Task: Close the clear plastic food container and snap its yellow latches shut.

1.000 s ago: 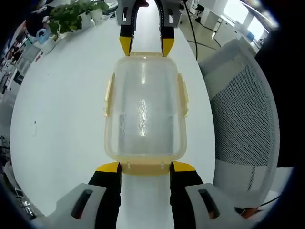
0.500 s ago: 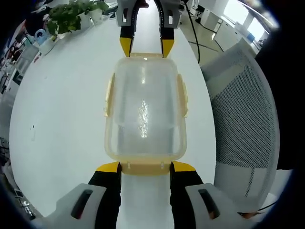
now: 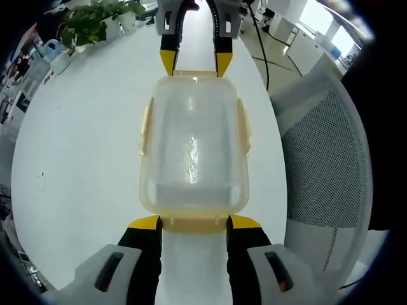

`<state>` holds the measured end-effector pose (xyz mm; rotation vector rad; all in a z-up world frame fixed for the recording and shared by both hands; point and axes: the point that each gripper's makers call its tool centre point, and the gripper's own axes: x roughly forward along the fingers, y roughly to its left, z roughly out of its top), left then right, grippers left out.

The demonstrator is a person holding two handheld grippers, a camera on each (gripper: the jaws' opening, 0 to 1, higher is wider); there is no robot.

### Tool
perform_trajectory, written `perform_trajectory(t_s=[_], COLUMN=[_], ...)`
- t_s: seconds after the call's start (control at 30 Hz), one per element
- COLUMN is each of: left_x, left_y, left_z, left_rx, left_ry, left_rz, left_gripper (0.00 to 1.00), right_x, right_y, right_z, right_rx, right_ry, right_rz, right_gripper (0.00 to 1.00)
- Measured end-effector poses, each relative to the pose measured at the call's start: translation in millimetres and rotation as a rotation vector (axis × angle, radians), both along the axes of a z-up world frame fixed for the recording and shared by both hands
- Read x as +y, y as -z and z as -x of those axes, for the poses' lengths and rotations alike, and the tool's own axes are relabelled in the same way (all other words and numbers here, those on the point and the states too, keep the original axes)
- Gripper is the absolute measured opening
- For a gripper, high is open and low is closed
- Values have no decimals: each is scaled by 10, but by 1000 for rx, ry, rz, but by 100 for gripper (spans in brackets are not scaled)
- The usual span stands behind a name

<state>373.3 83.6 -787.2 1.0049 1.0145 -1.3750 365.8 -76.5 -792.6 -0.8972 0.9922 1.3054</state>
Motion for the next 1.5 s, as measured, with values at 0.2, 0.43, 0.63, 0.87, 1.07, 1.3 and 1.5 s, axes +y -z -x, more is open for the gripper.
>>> perform_trajectory(t_s=[0.2,0.43,0.63,0.87,1.07,1.3,1.5], left_x=[-83,-151,-218,-268,-263,-252,-242], left_y=[10,20,26,43,87,84,69], left_z=[3,2,14,23,40,35,35], left_rx=[4,5,6,7,3,4,12], left_ry=[-1,0,2,4,-1,-9,-14], left_rz=[-1,-2,-3,-8,-20,-14,-14], left_gripper=[39,39,39,39,39,39,39], right_x=[-86,-157,-223,-280,-273,-265,-258], right_y=[19,15,35,41,62,60,50], right_z=[-3,3,13,33,37,31,30], right_rx=[1,7,11,18,9,7,5], right_ry=[2,4,1,6,-4,-12,-12], right_rz=[8,9,16,14,10,9,6], right_gripper=[38,38,38,38,38,38,38])
